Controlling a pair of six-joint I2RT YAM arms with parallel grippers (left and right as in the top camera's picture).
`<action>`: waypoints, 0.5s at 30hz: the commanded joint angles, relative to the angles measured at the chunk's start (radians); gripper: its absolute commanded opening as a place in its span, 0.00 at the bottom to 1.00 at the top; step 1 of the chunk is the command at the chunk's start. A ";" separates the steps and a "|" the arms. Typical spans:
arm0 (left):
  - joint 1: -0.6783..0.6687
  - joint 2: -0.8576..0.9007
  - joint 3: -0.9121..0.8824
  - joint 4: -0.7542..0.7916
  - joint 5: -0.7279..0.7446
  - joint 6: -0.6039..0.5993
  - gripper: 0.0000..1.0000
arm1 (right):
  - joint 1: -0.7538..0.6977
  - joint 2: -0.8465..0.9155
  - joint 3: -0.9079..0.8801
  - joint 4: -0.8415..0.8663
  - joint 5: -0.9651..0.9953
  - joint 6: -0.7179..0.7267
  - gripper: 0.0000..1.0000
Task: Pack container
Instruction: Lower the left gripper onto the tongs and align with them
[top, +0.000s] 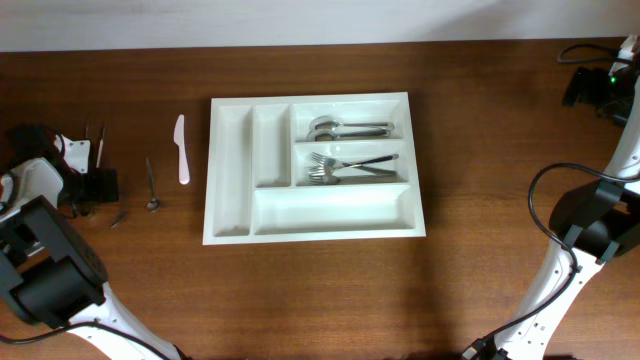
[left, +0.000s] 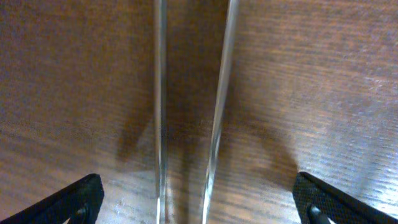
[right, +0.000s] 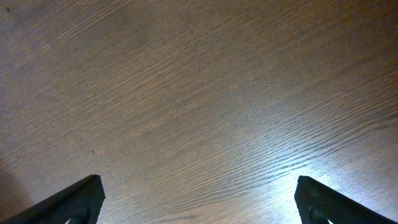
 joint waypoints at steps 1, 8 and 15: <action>0.003 0.017 0.032 0.013 0.019 0.019 0.99 | -0.008 -0.039 -0.005 0.002 -0.001 0.002 0.99; 0.003 0.016 0.087 0.009 0.035 0.010 0.99 | -0.007 -0.039 -0.005 0.002 -0.001 0.002 0.99; 0.003 0.019 0.095 0.024 0.052 0.011 0.99 | -0.008 -0.039 -0.005 0.002 -0.001 0.002 0.99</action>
